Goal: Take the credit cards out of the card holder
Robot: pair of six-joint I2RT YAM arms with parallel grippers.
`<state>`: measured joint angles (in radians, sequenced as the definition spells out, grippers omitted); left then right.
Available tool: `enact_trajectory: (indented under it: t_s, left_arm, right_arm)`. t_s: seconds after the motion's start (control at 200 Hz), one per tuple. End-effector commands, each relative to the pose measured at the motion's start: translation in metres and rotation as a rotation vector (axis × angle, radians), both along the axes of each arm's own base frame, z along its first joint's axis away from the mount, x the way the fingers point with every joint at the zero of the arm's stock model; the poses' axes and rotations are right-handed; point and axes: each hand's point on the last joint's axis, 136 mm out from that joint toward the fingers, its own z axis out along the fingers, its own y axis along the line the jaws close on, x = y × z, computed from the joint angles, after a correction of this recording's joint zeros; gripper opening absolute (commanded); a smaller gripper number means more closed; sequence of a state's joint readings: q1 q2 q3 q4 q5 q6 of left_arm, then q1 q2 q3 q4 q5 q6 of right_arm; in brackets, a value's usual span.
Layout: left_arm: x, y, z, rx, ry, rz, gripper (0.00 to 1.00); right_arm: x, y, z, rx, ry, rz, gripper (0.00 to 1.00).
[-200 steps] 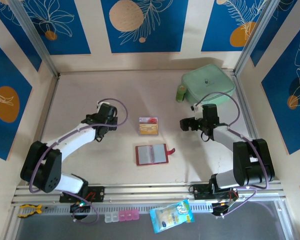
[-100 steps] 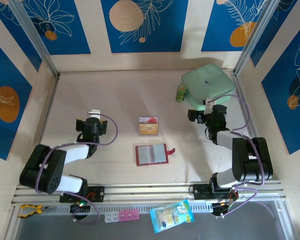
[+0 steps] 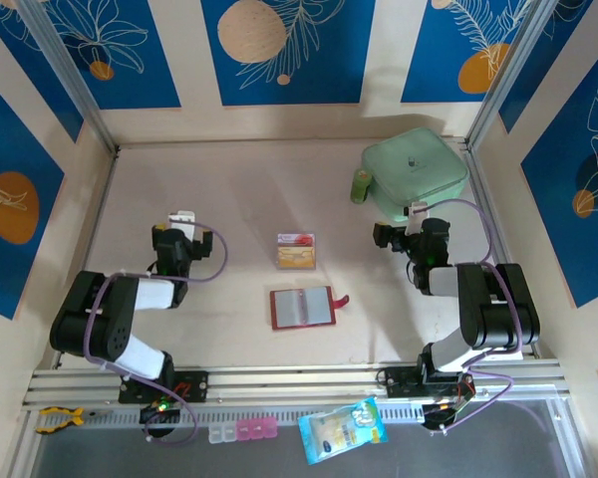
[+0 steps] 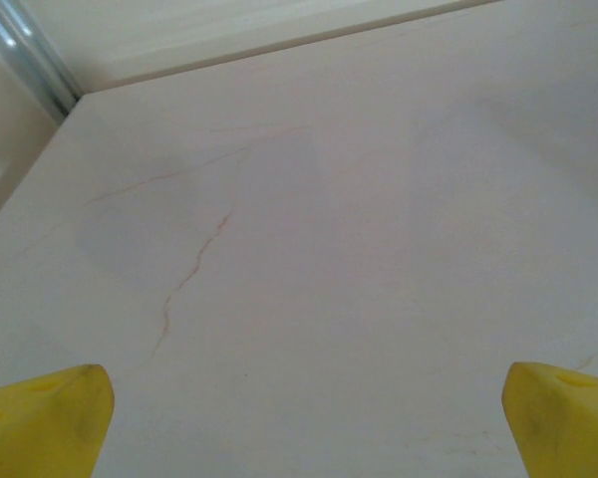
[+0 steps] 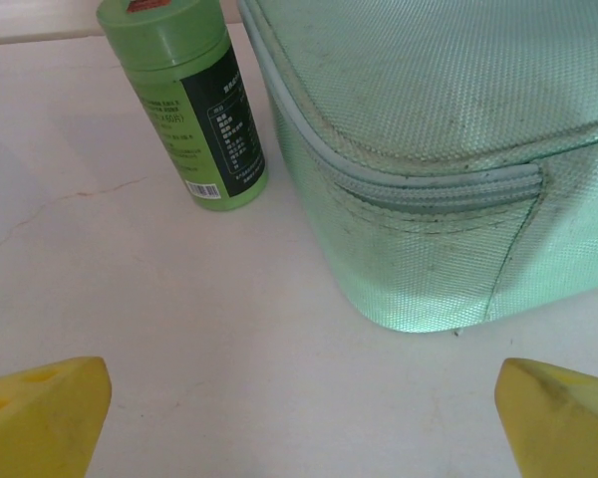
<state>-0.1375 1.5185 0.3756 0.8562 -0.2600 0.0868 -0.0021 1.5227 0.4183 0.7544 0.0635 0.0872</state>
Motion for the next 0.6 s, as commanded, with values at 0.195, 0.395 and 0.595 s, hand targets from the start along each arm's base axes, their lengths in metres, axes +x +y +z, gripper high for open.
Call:
enact_trajectory:
  t_s: [0.195, 0.395, 0.595]
  left_arm:
    - [0.004, -0.016, 0.002, -0.062, -0.054, -0.117, 1.0]
    - [0.004, -0.005, 0.002, -0.059, -0.056, -0.049, 1.0]
    - [0.005, -0.006, 0.002, -0.061, -0.054, -0.051, 1.0]
  right_arm:
    - [0.005, 0.001, 0.011, 0.011, -0.045, 0.003, 0.99]
    - [0.004, 0.0, 0.01, 0.009, -0.043, 0.003, 0.99]
    - [0.005, 0.001, 0.01, 0.013, -0.039, 0.009, 0.99]
